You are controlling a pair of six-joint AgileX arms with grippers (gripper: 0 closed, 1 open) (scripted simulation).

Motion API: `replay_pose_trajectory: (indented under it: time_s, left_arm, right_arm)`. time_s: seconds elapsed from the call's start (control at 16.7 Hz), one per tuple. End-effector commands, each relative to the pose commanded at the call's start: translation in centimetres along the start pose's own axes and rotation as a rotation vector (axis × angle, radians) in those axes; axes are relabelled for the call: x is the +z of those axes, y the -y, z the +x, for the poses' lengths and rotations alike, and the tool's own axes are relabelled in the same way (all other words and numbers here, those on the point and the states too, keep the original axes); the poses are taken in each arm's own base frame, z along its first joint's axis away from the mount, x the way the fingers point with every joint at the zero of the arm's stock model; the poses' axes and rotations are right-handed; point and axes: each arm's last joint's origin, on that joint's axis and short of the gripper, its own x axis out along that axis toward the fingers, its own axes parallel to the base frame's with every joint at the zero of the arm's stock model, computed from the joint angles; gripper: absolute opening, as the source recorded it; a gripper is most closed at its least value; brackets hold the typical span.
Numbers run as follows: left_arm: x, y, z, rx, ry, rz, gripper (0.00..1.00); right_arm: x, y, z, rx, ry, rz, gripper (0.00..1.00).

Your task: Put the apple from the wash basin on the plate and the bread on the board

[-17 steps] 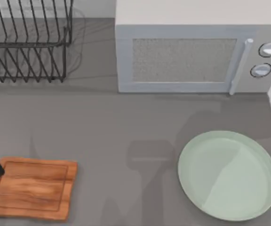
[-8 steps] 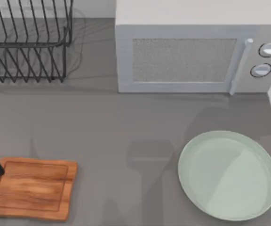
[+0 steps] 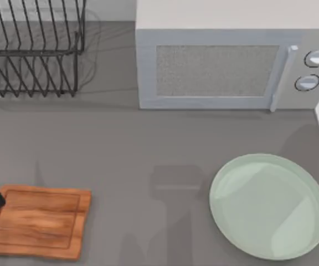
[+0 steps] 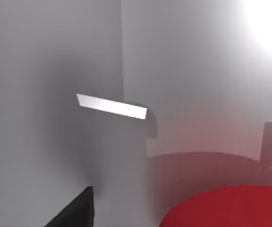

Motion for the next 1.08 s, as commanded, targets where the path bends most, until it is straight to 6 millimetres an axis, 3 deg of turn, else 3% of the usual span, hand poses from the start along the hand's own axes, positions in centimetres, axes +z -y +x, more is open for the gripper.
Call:
replay_pose_trajectory:
  time_s: [0.18, 0.42, 1.08]
  left_arm:
    - [0.0, 0.0, 0.0, 0.000, 0.000, 0.000, 1.00]
    - [0.0, 0.0, 0.0, 0.000, 0.000, 0.000, 1.00]
    - [0.0, 0.0, 0.0, 0.000, 0.000, 0.000, 1.00]
  right_arm:
    - [-0.7, -0.1, 3.0, 0.004, -0.017, 0.001, 1.00]
    - [-0.8, -0.1, 3.2, 0.005, -0.019, 0.001, 1.00]
    - [-0.8, -0.1, 3.2, 0.005, -0.019, 0.001, 0.17]
